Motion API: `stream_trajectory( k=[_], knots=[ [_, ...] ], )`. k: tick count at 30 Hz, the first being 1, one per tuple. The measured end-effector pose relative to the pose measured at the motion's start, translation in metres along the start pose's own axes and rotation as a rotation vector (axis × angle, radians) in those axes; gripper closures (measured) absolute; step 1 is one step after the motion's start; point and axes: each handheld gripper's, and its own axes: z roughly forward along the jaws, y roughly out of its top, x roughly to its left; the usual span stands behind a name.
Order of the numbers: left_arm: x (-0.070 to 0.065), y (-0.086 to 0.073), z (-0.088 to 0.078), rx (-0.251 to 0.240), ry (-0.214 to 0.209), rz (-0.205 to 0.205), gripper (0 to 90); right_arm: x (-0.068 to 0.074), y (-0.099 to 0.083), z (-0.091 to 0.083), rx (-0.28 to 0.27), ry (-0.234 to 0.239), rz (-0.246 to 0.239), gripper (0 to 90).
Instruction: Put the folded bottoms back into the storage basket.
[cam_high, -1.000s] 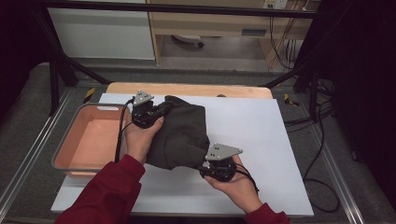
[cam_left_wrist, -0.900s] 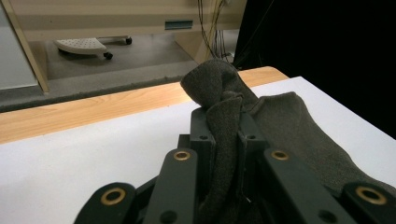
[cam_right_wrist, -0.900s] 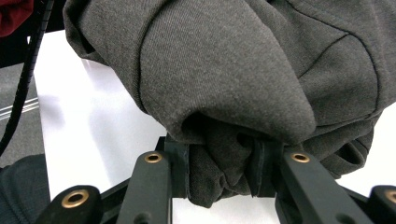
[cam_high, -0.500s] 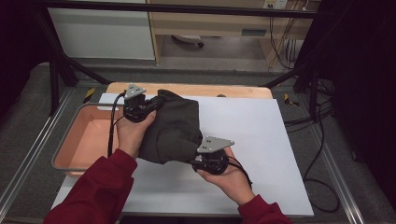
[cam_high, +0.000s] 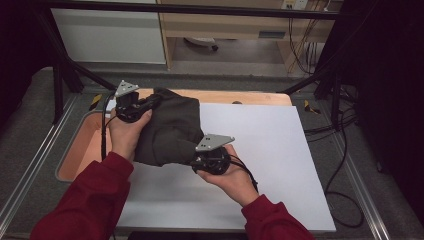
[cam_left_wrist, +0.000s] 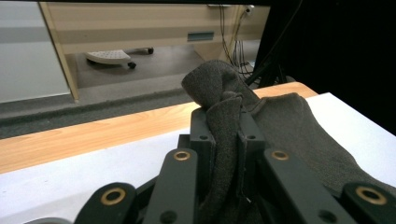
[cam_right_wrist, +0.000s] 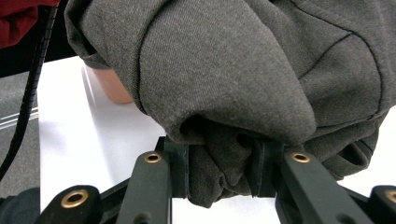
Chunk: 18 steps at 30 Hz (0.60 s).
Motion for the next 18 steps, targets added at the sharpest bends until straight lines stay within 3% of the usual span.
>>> stream_trajectory(
  k=[18],
  knots=[
    [0.042, 0.007, -0.027, -0.018, 0.059, -0.024, 80.2, 0.009, 0.035, 0.036, 0.002, 0.037, -0.025, 66.0]
  ],
)
